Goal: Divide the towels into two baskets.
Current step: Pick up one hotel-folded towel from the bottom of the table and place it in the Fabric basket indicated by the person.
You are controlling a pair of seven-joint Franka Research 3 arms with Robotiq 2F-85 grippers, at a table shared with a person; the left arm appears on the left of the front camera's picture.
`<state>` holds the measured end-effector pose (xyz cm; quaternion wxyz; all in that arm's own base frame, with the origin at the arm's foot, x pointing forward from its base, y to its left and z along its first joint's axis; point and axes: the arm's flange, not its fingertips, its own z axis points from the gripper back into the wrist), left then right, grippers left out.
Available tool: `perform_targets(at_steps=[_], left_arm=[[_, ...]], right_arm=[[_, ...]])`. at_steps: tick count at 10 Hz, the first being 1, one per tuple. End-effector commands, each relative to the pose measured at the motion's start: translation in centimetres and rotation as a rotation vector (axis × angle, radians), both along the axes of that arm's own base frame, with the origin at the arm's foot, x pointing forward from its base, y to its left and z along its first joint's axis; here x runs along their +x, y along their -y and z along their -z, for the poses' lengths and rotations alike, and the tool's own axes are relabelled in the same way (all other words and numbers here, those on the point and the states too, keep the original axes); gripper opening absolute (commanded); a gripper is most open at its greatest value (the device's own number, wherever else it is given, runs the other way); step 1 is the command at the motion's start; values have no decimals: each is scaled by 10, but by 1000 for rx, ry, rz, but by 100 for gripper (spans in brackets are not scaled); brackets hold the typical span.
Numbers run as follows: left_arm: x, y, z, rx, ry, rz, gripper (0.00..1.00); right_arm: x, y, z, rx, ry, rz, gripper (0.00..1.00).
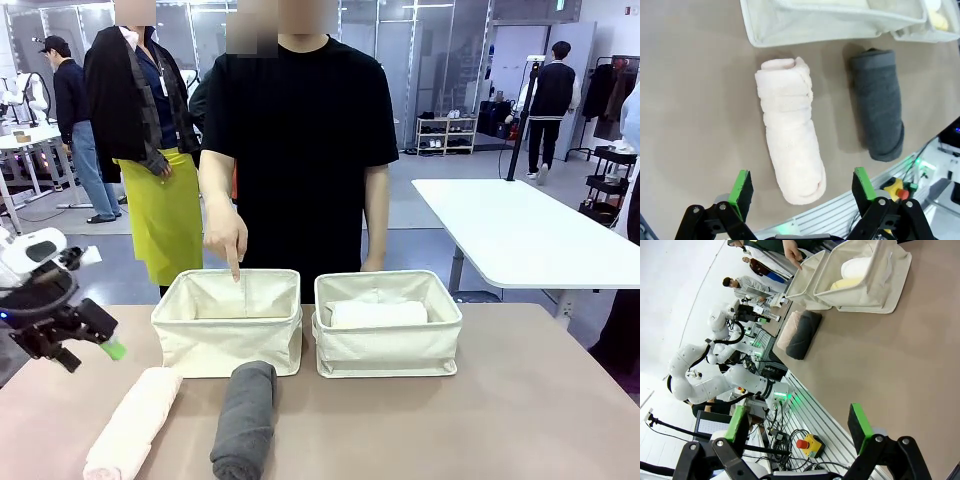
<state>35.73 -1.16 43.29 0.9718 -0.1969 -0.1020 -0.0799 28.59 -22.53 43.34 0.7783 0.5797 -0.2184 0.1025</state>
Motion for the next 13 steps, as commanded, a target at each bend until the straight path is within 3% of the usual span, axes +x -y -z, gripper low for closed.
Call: perform_targets(at_steps=[1, 7, 11, 12, 13], left_arm=[[-66, 12, 69, 44, 15, -46, 100], [-68, 36, 123, 179, -34, -15, 100], [-78, 47, 141, 220, -65, 8, 100], [-80, 47, 143, 208, -82, 55, 81], [-79, 44, 141, 218, -75, 36, 80]], right_arm=[[-2, -2, -3, 15, 25, 8, 100], [-2, -2, -3, 15, 25, 8, 100], [-2, -2, -3, 15, 25, 8, 100], [-2, -2, -3, 15, 25, 8, 100], [-2, -2, -3, 15, 25, 8, 100]])
